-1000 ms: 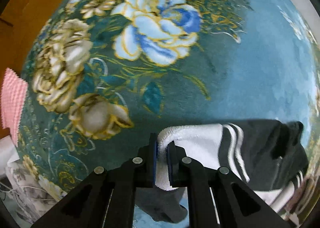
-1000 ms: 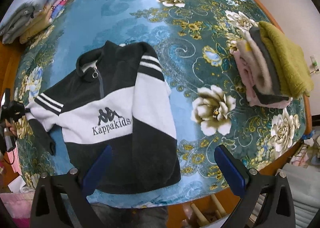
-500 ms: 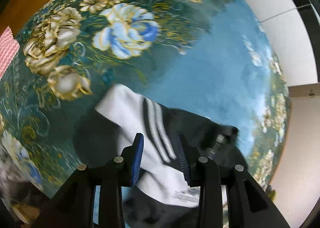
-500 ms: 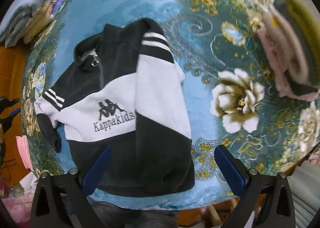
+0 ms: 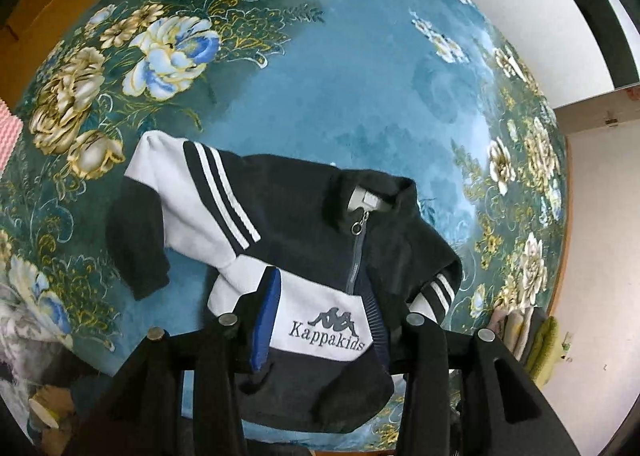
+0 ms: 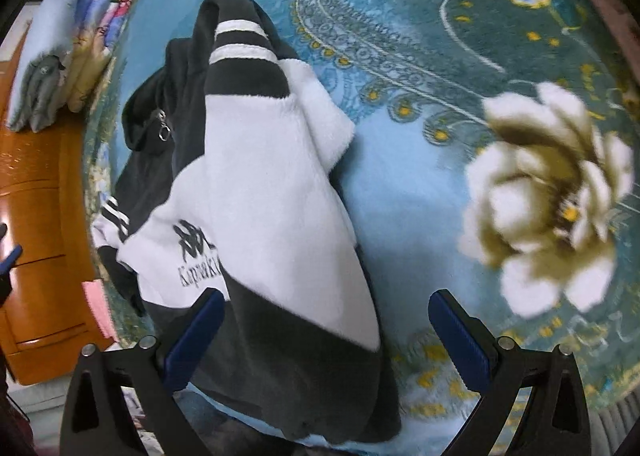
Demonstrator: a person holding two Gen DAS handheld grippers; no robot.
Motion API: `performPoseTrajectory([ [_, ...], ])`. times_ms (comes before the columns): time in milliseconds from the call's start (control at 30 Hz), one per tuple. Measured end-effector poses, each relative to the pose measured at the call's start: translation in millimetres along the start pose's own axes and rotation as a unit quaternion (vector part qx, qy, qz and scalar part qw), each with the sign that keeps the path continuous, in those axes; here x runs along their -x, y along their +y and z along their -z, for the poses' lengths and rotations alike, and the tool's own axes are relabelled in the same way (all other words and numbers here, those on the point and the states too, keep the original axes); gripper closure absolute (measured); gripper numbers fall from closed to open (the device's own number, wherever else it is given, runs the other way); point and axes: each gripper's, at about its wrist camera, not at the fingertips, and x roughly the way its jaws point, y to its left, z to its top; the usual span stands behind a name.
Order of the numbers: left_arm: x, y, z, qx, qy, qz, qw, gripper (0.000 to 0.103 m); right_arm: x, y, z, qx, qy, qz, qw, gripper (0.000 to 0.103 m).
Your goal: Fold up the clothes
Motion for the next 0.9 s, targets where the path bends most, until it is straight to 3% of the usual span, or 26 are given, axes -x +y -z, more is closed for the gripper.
performPoseTrajectory([
  [167,-6.4,-6.3,10.1,0.003,0.014,-0.027,0.9995,0.06,-12.2,-0.8,-7.4,0.006,0.009,-0.03,1.0,0.001],
  [233,-10.5,-8.8,12.3,0.008,0.019,-0.03,0.9993,0.06,-14.9,0.3,-7.8,0.008,0.014,-0.045,0.999,0.006],
  [433,-21.3,-29.7,16.0,-0.009,0.035,-0.033,0.9988,0.06,-17.8,10.1,-2.7,0.03,0.035,-0.062,0.997,0.036],
  [567,-25.8,-39.3,16.6,-0.017,0.04,-0.031,0.9985,0.06,-2.7,9.2,-4.3,0.024,0.032,-0.07,0.997,0.078],
  [667,-29.6,-42.1,17.4,-0.017,0.046,-0.03,0.9984,0.06,9.8,8.0,-5.8,0.019,0.03,-0.076,0.996,0.093],
  [767,-33.6,-40.8,18.2,-0.015,0.052,-0.03,0.9981,0.06,23.8,7.1,-8.5,0.016,0.025,-0.083,0.996,0.096],
  [900,-35.3,-37.5,17.9,-0.01,0.055,-0.028,0.9981,0.06,46.7,0.5,-37.3,0.027,-0.001,-0.025,0.999,0.097],
])
